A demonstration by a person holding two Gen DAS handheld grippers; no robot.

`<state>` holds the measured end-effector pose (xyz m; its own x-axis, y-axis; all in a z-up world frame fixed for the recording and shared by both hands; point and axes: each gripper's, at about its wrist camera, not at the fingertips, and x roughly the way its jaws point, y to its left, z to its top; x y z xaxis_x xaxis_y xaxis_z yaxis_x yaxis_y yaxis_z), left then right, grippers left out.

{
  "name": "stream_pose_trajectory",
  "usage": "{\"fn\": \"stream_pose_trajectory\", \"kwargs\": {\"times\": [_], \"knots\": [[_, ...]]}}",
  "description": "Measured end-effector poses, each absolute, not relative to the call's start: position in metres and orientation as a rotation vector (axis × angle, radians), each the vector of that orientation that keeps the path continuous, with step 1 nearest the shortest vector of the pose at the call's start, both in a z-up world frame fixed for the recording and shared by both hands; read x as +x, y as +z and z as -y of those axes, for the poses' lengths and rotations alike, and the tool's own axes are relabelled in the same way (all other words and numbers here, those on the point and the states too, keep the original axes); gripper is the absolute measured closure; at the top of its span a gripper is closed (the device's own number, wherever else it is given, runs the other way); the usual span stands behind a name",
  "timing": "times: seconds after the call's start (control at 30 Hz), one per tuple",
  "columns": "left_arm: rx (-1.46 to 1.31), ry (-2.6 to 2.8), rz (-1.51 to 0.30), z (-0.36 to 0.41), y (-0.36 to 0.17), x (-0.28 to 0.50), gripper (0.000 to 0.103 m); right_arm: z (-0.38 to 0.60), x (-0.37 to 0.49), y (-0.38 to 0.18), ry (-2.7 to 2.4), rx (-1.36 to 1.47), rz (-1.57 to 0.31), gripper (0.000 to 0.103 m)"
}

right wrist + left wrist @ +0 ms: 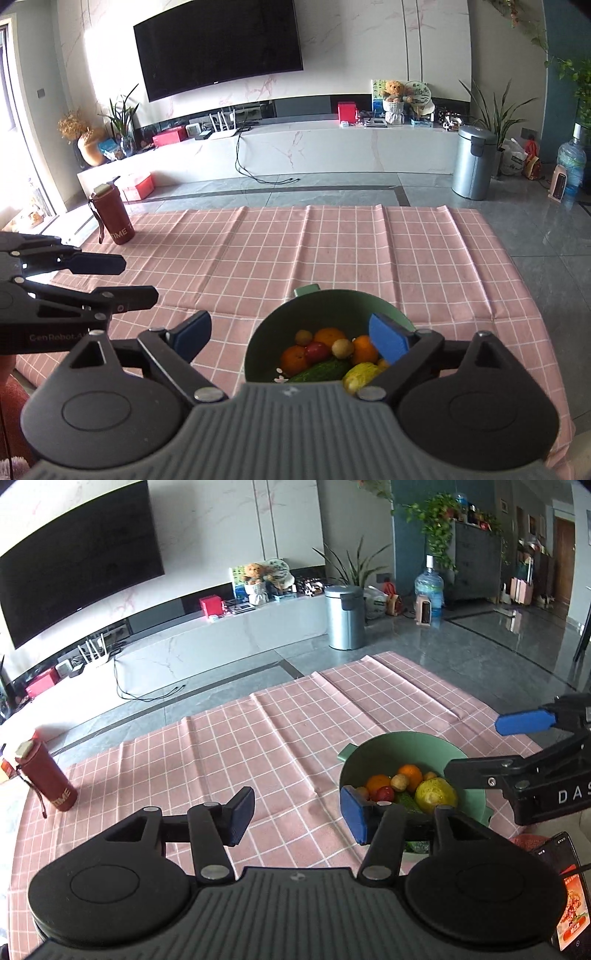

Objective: Organize fruits

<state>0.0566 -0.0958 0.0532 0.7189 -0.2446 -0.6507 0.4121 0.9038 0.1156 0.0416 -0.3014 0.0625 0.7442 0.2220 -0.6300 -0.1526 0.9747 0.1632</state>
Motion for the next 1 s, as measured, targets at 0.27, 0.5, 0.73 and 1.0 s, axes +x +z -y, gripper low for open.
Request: {"fn": "stream_pose_trajectory", "kwargs": {"times": [0.27, 0.5, 0.73, 1.0], "knots": [[0.238, -0.273, -0.654, 0.080, 0.038, 0.021, 0.031, 0.270, -0.011, 0.040, 0.077, 0.120, -0.667, 0.009], [0.193, -0.196, -0.685, 0.068, 0.012, 0.012, 0.030, 0.247, -0.031, 0.012, -0.014, 0.086, -0.652, 0.009], [0.124, -0.141, -0.744, 0.048, -0.011, 0.014, 0.030, 0.226, -0.033, -0.005, -0.005, 0.034, -0.678, 0.009], [0.111, -0.123, -0.781, 0.040, -0.017, 0.019, 0.030, 0.211, -0.031, -0.004, -0.004, -0.023, -0.664, 0.009]]}}
